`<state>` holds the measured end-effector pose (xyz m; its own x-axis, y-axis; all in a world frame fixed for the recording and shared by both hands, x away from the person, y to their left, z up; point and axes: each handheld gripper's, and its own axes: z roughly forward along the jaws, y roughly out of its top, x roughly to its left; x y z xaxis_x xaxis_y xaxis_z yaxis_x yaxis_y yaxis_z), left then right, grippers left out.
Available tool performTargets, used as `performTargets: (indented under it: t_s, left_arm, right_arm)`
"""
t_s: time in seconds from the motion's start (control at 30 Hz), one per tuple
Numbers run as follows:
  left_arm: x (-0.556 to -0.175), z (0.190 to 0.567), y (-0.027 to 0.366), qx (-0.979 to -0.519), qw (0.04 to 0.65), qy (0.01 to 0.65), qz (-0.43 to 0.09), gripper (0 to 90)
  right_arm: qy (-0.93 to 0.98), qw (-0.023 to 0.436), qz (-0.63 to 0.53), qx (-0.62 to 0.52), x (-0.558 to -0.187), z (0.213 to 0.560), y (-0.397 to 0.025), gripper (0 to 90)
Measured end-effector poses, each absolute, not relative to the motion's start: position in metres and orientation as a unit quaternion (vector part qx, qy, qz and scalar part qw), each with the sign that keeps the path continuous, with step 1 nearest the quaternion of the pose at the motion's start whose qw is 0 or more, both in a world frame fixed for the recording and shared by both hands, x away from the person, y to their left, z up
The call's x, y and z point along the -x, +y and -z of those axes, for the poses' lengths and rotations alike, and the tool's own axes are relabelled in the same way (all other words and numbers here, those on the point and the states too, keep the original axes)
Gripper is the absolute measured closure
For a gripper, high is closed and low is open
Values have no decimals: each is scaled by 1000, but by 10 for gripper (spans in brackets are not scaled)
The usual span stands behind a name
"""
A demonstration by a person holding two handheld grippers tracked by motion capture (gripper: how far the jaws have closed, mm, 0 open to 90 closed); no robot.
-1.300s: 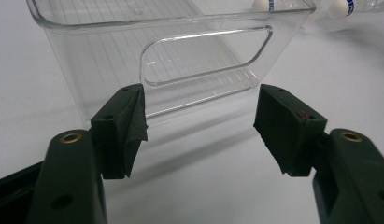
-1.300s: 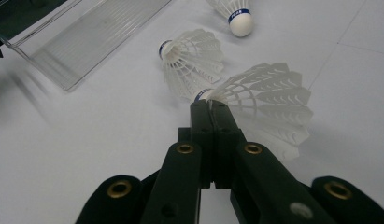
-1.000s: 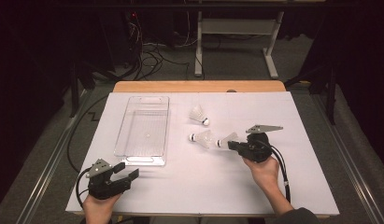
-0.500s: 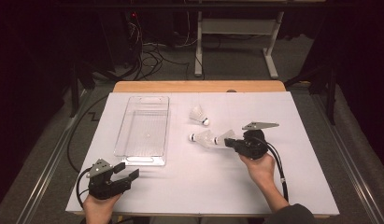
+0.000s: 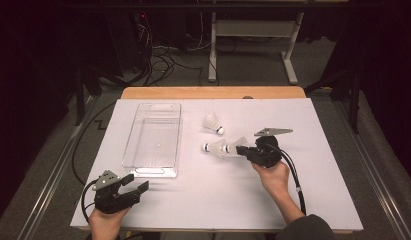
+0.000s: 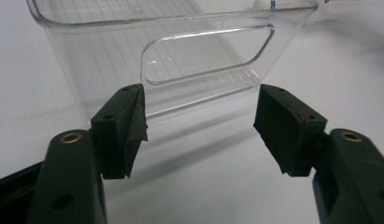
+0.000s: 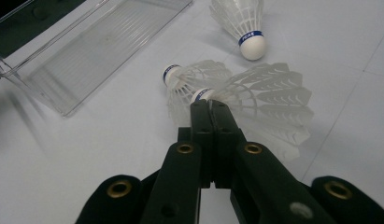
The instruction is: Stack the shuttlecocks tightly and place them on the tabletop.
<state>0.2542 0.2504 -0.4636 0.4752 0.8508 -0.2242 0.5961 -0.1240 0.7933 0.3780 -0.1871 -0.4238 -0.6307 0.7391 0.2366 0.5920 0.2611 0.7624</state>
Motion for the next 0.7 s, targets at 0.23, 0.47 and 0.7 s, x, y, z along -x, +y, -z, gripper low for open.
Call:
performTargets:
  t_s: [0.23,0.47,0.7]
  left_arm:
    - [-254,464,250,-736,443,491,-144,348]
    - [-254,464,250,-737,442,491,-143,348]
    - [-255,464,249,-739,441,488,-142,348]
  right_arm:
    - [790,79,-440,-420,-380,426,-182,900]
    - [791,75,-440,-419,-383,428,-177,900]
    - [789,68,-444,-419,-386,431,-172,900]
